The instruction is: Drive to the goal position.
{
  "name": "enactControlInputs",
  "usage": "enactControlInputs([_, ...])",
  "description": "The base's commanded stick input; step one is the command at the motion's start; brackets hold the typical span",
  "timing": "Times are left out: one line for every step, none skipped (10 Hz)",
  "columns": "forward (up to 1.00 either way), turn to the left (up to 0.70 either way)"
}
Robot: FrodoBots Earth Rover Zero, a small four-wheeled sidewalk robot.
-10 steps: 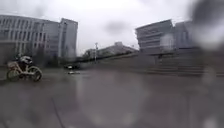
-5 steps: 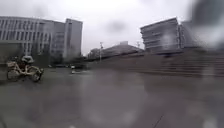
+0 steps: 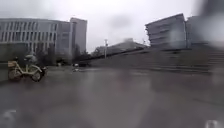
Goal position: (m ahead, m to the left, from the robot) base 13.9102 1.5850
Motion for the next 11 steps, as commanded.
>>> enactControlInputs([1.00,0.00])
enactControlInputs([1.00,0.00])
enactControlInputs([1.00,0.27])
enactControlInputs([1.00,0.27])
enactControlInputs([1.00,0.27])
enactControlInputs([1.00,0.27])
enactControlInputs([1.00,0.00])
enactControlInputs([1.00,0.00])
enactControlInputs([1.00,0.00])
enactControlInputs([1.00,0.00])
enactControlInputs([1.00,0.00])
